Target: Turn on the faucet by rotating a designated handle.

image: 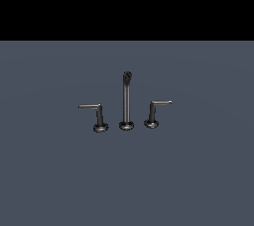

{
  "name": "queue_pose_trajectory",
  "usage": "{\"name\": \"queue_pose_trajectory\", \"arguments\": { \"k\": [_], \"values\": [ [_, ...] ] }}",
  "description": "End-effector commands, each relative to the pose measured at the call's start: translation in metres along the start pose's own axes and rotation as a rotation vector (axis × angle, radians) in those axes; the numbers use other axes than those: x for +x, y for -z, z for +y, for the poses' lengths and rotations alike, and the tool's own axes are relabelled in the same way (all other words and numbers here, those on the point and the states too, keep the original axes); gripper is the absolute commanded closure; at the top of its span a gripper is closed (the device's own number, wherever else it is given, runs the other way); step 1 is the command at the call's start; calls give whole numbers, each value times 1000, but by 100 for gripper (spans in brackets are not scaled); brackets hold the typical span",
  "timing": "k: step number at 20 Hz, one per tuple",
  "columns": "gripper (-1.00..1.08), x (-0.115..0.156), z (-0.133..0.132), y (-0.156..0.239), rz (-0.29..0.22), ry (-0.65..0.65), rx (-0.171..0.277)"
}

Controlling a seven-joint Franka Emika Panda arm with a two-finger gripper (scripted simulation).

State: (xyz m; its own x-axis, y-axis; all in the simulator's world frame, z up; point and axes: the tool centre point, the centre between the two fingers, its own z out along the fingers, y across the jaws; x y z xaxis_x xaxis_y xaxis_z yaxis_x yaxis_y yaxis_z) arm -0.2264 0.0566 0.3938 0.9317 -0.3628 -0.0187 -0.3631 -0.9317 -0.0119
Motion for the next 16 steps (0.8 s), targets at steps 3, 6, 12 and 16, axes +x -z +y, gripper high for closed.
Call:
{"name": "queue_pose_trajectory", "arguments": {
  "k": [3, 6, 12, 16],
  "values": [
    [108, 6, -20, -27, 2, -98, 1],
    [108, 12, -33, -44, 3, -162, 2],
    [108, 26, -57, -79, 4, -289, 3],
    [108, 36, -72, -101, 5, -371, 5]
  ]
}}
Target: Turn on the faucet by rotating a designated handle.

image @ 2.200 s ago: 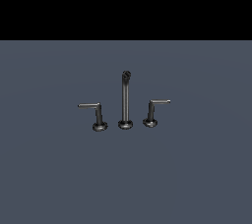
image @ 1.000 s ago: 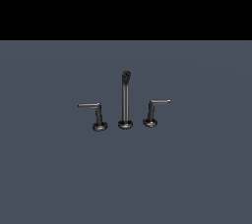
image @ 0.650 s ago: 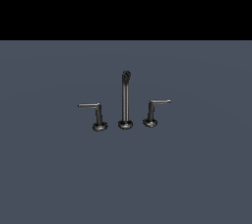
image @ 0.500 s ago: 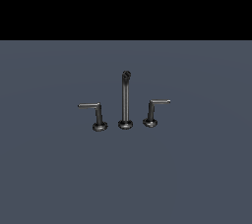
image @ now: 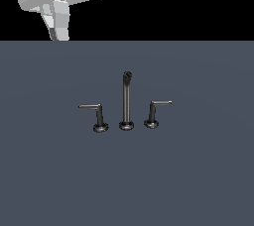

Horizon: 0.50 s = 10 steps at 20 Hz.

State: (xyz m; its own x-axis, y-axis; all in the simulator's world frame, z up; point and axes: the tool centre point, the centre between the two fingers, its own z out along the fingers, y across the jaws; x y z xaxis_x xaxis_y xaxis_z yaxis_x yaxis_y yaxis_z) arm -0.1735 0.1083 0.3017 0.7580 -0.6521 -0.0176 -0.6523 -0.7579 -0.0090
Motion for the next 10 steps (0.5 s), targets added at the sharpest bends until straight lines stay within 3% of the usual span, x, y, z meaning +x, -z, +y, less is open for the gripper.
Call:
{"name": "queue_pose_trajectory", "arguments": {
  "k": [1, 10],
  "values": [
    [108, 3, -11, -14, 0, -52, 2],
    [108, 19, -46, -60, 2, -220, 5]
  ]
}}
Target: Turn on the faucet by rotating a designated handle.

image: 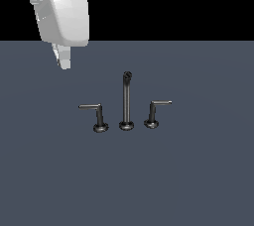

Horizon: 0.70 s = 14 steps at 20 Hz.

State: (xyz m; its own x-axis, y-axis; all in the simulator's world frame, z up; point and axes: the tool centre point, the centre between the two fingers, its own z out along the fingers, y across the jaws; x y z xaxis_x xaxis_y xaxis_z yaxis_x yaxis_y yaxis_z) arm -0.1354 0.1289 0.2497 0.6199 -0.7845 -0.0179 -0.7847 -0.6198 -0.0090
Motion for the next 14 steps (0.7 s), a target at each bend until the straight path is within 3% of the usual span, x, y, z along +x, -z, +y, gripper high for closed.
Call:
{"name": "queue_pose_trajectory", "arguments": {
  "k": [1, 14],
  "values": [
    [108, 3, -10, -12, 0, -45, 2],
    [108, 25, -51, -68, 5, -250, 3]
  ]
}}
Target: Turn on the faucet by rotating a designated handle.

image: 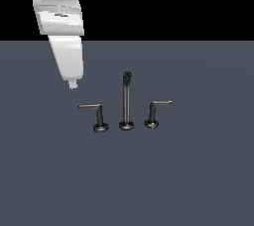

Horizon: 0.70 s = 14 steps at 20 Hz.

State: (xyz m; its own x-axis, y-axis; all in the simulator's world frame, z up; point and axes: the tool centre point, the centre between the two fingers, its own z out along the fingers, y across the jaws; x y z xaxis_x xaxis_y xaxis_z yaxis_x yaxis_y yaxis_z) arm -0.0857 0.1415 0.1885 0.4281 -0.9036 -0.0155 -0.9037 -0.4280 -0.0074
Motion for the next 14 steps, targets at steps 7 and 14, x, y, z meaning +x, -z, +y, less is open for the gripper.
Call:
{"name": "queue_pose_trajectory", "arguments": {
  "k": [7, 14],
  "values": [
    [108, 14, -28, -37, 7, -137, -1],
    [108, 28, -48, -66, 14, -244, -4]
  ]
}}
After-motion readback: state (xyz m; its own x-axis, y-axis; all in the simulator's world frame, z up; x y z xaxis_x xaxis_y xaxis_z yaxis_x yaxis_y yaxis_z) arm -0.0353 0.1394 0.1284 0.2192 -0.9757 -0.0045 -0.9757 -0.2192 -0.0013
